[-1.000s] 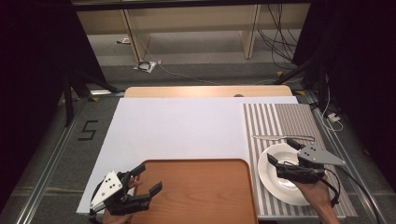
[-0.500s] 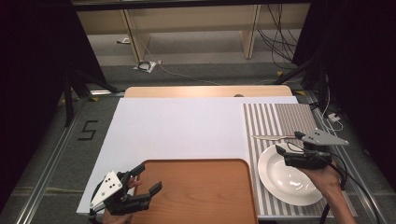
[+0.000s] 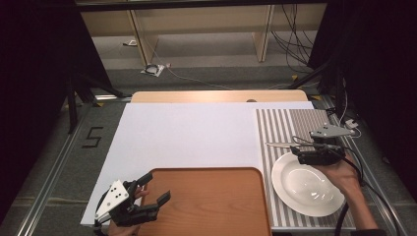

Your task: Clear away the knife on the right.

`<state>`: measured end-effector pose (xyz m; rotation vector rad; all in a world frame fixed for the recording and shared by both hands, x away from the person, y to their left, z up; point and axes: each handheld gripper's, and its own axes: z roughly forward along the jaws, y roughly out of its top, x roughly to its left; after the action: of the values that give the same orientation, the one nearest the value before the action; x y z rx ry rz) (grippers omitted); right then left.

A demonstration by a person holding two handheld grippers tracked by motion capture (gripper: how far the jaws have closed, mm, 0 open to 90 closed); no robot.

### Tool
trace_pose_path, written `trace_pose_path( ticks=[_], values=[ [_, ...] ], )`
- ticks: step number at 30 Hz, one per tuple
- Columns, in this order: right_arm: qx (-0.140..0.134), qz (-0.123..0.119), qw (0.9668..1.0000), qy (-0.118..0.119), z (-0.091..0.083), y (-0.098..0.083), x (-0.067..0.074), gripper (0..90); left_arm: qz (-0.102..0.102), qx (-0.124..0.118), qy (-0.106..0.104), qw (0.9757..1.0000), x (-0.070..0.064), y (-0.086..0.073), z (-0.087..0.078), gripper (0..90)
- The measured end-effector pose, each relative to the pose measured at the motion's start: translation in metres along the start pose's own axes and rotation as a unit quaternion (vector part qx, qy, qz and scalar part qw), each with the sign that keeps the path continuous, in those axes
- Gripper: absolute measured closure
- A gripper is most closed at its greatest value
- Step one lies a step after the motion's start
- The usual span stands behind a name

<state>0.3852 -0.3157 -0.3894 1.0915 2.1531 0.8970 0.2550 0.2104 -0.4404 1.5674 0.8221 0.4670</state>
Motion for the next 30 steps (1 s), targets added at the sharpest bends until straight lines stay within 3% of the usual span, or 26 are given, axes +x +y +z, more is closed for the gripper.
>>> trace_pose_path(
  ticks=[13, 15, 30],
  values=[
    [0.068, -0.017, 0.9975, 0.003, 0.024, 0.01, -0.018, 19.2, -0.001, 0.0, 0.0, 1.0, 0.001, 0.0, 0.001, 15.1],
    [0.081, -0.025, 0.9964, -0.005, 0.028, 0.01, -0.02, 19.6, -0.002, 0.0, 0.0, 1.0, 0.001, 0.0, 0.001, 15.1],
    [0.14, -0.012, 0.99, -0.002, 0.055, 0.013, -0.044, 21.2, -0.001, 0.001, 0.0, 1.0, 0.001, 0.0, 0.001, 15.1]
  ],
)
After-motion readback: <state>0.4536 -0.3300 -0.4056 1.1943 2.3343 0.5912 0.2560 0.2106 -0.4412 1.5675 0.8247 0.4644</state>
